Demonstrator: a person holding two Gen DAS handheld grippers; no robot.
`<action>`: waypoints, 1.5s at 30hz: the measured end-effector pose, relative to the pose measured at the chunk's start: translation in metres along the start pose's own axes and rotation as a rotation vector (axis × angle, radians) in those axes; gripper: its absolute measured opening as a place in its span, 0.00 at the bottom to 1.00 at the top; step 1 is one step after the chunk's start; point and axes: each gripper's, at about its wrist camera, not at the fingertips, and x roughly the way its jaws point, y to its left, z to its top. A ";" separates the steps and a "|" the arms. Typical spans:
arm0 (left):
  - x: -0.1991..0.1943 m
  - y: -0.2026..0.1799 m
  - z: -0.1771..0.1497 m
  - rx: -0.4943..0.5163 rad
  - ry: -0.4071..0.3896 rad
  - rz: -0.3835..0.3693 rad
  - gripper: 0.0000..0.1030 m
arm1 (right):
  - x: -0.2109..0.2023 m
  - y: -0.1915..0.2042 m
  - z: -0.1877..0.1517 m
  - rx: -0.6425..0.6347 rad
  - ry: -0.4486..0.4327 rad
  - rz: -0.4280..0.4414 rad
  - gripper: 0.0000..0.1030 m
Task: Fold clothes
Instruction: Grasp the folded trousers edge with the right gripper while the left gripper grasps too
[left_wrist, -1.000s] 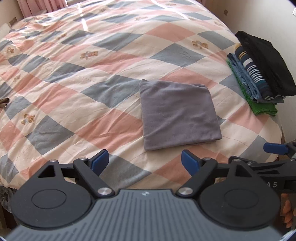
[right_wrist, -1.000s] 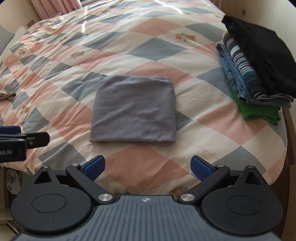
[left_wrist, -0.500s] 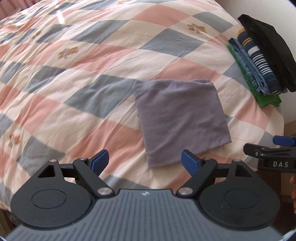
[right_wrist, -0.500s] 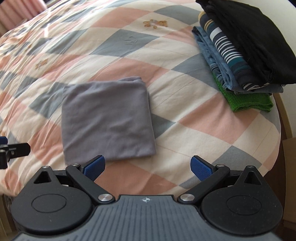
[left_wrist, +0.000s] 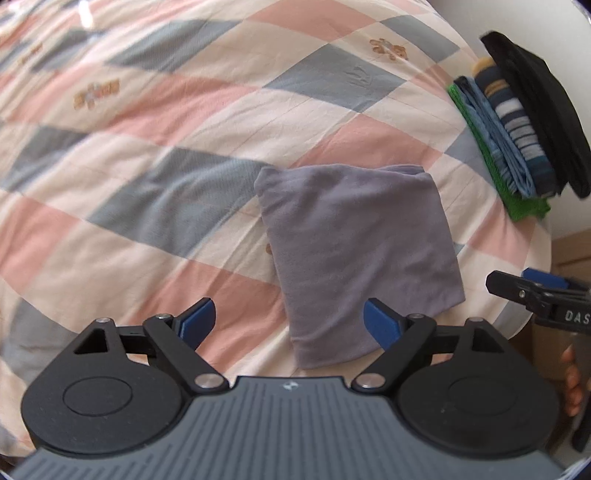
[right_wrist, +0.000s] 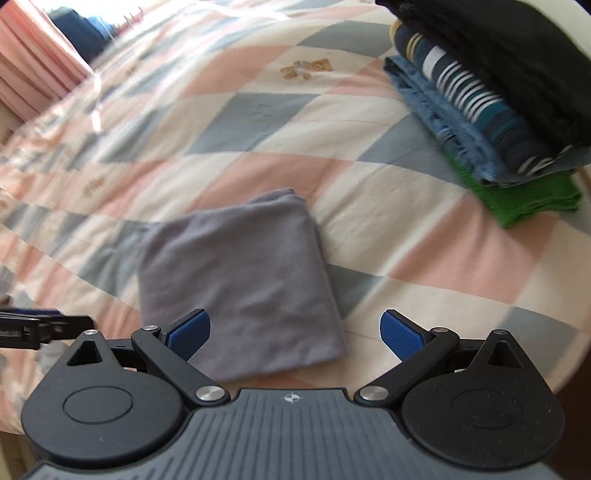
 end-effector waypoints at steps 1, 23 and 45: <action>0.005 0.004 0.000 -0.023 0.001 -0.022 0.83 | 0.004 -0.005 0.000 0.010 -0.005 0.028 0.98; 0.107 0.041 0.003 -0.287 -0.036 -0.276 0.80 | 0.130 -0.073 0.034 0.076 0.124 0.413 0.82; 0.088 0.009 0.031 -0.045 -0.064 -0.301 0.26 | 0.091 -0.077 0.026 0.198 0.065 0.460 0.30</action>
